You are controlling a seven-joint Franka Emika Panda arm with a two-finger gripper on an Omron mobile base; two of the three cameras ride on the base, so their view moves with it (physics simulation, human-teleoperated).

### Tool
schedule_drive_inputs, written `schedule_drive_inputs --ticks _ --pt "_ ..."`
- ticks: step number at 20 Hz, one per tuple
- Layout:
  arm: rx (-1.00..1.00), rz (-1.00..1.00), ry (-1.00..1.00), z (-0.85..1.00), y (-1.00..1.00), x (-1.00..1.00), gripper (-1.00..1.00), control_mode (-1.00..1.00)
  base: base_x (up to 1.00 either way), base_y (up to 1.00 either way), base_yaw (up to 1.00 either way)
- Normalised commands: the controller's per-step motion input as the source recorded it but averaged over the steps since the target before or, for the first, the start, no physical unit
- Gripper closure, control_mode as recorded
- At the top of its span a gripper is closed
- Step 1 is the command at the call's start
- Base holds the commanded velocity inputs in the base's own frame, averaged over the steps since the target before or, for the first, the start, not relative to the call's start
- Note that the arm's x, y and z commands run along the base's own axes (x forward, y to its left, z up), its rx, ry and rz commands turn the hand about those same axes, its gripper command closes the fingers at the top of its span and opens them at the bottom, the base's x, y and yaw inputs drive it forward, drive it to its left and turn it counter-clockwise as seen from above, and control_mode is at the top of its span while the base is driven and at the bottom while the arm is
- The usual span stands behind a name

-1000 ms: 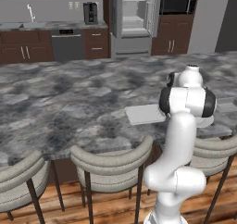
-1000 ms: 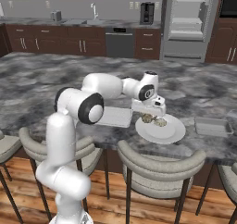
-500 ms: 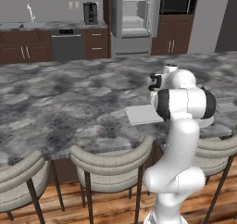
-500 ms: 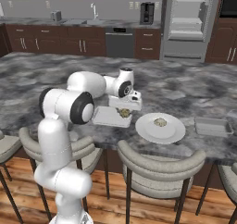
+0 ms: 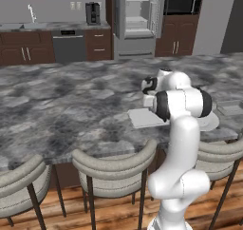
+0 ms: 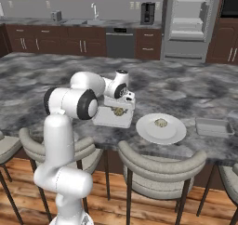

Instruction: Place two dumplings into each of the tupperware containers and then place the containers in the fridge.

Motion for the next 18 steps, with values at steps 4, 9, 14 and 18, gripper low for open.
schedule_drive_inputs --ticks 4,9,14,18 --pt "0.00 0.00 0.00 -0.12 -0.01 0.18 1.00 -1.00 0.00 0.00 0.00" --pt "0.00 0.00 0.01 -0.18 0.00 0.20 1.00 -1.00 0.00 0.00 0.00" --pt "0.00 0.00 0.04 -0.05 0.00 -0.07 1.00 -1.00 0.00 0.00 0.00" --pt "0.00 0.00 0.03 0.00 0.00 -0.18 1.00 -1.00 0.00 0.00 0.00"
